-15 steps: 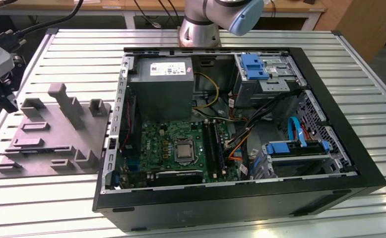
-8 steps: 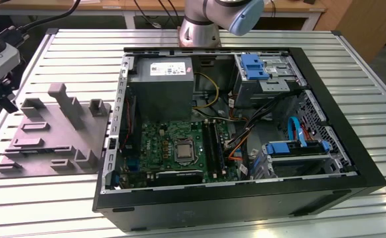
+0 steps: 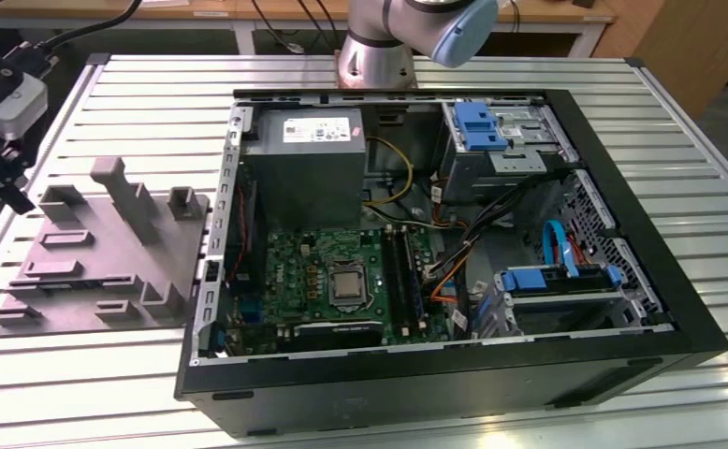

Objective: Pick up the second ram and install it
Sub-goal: 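Pick up the second ram and move it above second insertion slot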

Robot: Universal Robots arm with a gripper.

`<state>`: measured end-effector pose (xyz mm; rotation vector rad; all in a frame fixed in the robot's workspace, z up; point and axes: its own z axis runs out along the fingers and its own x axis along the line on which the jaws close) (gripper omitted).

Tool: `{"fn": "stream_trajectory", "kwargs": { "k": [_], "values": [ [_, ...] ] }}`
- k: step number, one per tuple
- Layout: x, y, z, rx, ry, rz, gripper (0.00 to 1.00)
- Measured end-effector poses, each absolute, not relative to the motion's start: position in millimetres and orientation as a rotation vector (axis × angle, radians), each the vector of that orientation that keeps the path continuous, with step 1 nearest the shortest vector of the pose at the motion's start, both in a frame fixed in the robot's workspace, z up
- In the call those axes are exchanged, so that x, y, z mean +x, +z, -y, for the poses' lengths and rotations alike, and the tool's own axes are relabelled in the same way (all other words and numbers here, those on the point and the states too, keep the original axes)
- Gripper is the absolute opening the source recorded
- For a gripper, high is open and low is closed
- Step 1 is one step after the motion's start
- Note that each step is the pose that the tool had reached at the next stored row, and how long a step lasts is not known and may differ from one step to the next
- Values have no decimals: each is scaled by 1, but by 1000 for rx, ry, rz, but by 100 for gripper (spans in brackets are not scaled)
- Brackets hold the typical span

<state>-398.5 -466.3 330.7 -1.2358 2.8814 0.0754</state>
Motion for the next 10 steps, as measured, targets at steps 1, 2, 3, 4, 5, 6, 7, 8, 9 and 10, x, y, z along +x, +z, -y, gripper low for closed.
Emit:
{"fn": "stream_trajectory", "kwargs": {
  "k": [1,2,3,4,5,6,7,8,9,10],
  "values": [
    [-398,331,466,-1262,75,-2871,10],
    [-399,330,466,-1288,76,-2860,10],
    [-398,330,466,-1314,76,-2848,10],
    [-399,330,466,-1342,76,-2836,10],
    [-399,330,466,-1367,76,-2824,10],
    [-399,330,466,-1393,76,-2812,10],
    [-399,330,466,-1418,76,-2800,10],
    [-399,330,466,-1443,76,-2787,10],
    [-399,330,466,-1469,76,-2774,10],
    [-399,329,466,-1494,76,-2761,10]
  ]
}}
